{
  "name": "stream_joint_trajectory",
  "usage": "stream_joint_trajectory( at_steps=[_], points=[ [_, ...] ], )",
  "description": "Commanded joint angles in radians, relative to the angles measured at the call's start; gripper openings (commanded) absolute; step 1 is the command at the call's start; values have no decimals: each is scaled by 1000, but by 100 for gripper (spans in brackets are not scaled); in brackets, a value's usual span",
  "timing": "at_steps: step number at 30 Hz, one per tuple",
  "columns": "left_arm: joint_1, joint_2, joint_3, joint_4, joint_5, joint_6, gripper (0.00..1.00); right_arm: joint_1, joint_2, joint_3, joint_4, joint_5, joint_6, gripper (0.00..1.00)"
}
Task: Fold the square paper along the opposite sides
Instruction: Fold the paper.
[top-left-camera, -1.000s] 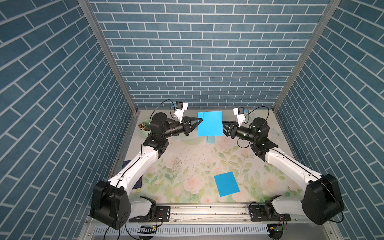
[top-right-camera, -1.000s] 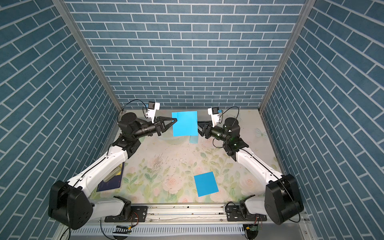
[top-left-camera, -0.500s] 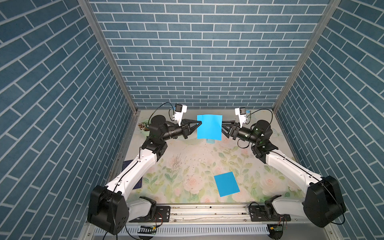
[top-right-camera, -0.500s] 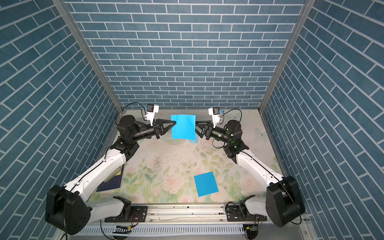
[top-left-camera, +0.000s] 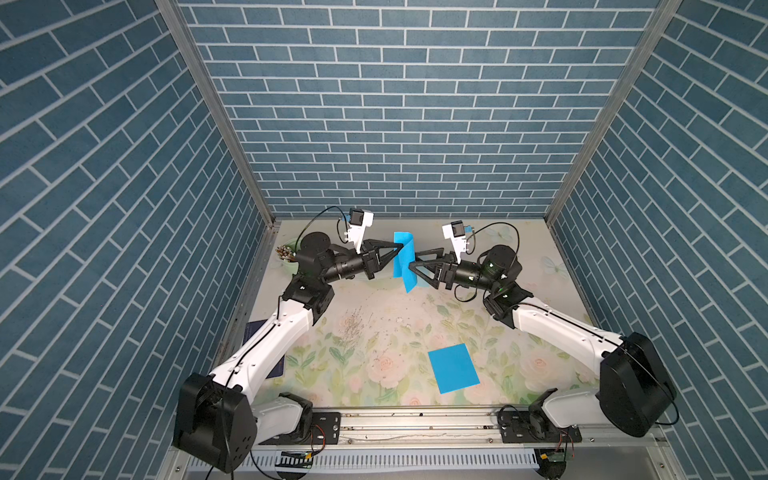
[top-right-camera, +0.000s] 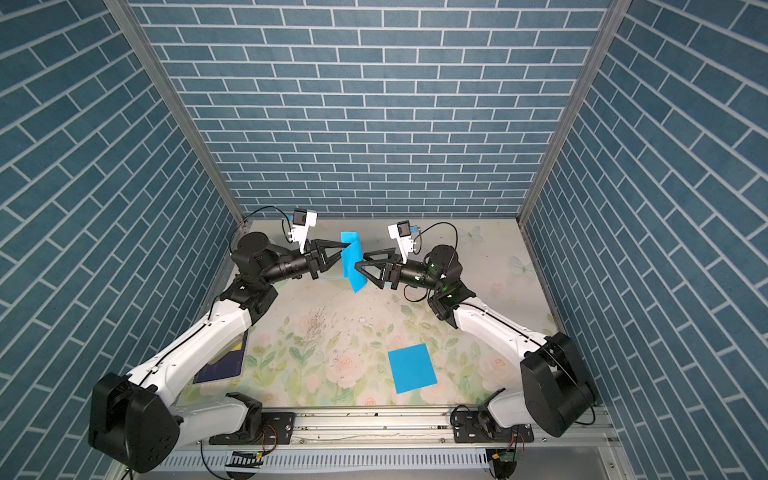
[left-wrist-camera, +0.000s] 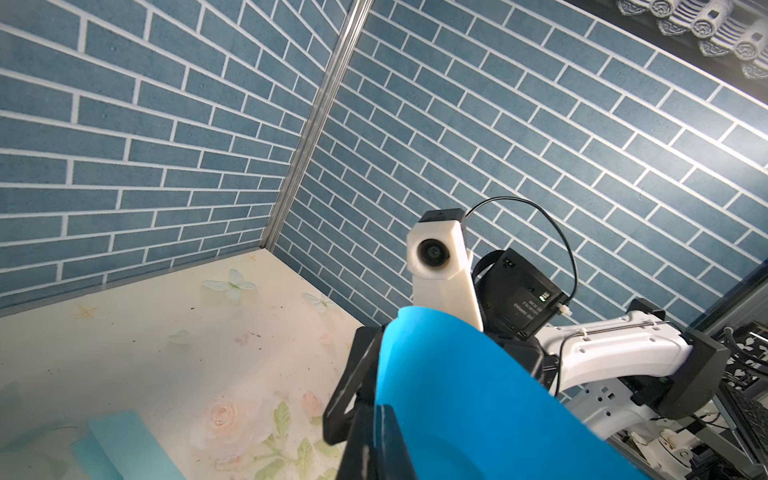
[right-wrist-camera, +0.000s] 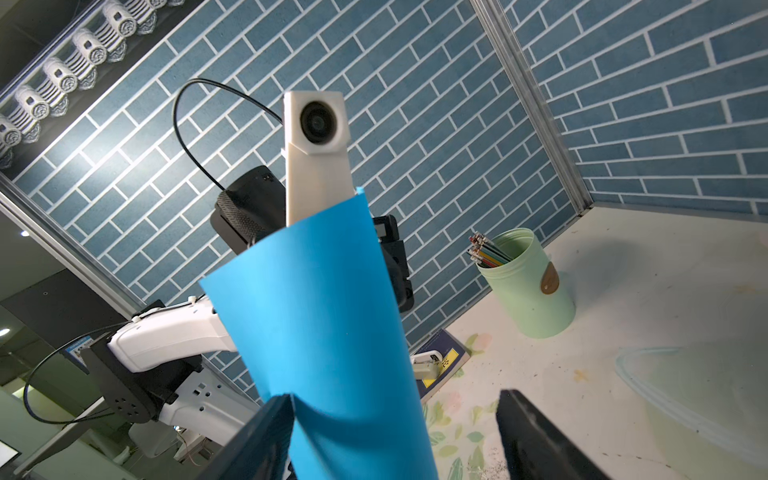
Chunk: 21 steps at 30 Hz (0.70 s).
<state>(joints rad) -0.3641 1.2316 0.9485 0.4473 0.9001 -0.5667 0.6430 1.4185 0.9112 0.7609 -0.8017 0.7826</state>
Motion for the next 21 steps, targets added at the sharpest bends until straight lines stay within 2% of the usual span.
stream_joint_trajectory(
  at_steps=[1, 12, 21],
  points=[
    [5, -31, -17, 51, 21, -17, 0, 12, 24, 53, 66, -35, 22, 81],
    [5, -30, -33, 65, 23, -16, 0, 13, 47, 60, 167, -81, 87, 70],
    [5, -23, -27, 70, 28, -15, 0, 13, 58, 71, 170, -103, 89, 54]
  ],
)
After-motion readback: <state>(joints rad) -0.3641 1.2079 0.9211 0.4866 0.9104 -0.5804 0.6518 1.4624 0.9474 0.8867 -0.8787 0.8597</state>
